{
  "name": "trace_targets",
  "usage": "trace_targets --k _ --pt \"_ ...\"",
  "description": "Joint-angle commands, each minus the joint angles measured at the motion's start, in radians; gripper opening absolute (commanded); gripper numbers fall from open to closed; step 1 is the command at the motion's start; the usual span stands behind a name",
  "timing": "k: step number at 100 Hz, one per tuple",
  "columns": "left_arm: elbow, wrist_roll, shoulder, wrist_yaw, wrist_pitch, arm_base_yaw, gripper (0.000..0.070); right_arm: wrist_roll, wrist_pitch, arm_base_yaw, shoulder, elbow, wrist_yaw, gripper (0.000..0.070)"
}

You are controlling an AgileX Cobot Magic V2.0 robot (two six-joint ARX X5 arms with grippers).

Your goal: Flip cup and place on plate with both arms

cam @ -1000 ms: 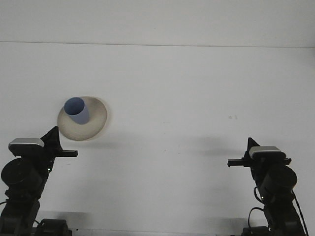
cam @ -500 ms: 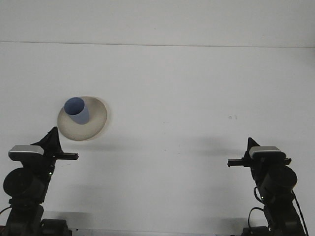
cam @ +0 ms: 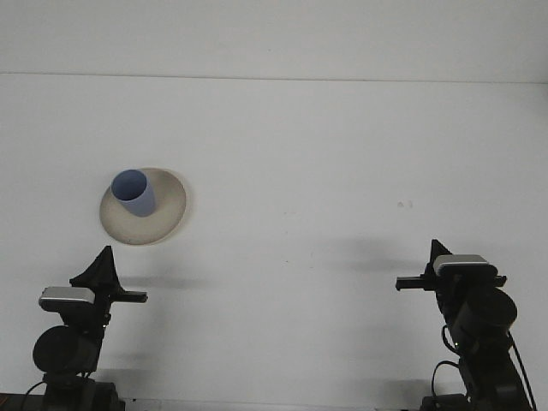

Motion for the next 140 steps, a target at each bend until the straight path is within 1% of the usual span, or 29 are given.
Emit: trace_targets --k 1,21,34,55,140 --pt "-0.012 0.010 -0.032 0.001 0.018 -0.003 0.0011 -0.003 0.011 0.004 0.004 0.012 0.001 0.0000" --pt "-0.088 0.010 -0.151 0.001 0.020 -0.003 0.0011 -0.003 0.011 0.004 0.004 0.012 0.001 0.0000" --pt "-0.125 0.008 -0.148 0.001 0.067 -0.003 0.0011 -0.003 0.012 0.004 0.004 0.012 0.001 0.0000" --pt "-0.156 0.004 -0.148 0.001 0.080 -0.003 0.0011 -0.003 0.013 0.004 0.004 0.012 0.001 0.0000" --pt "-0.156 0.002 -0.148 0.001 0.067 -0.003 0.0011 -0.003 0.013 0.004 0.004 0.012 0.001 0.0000"
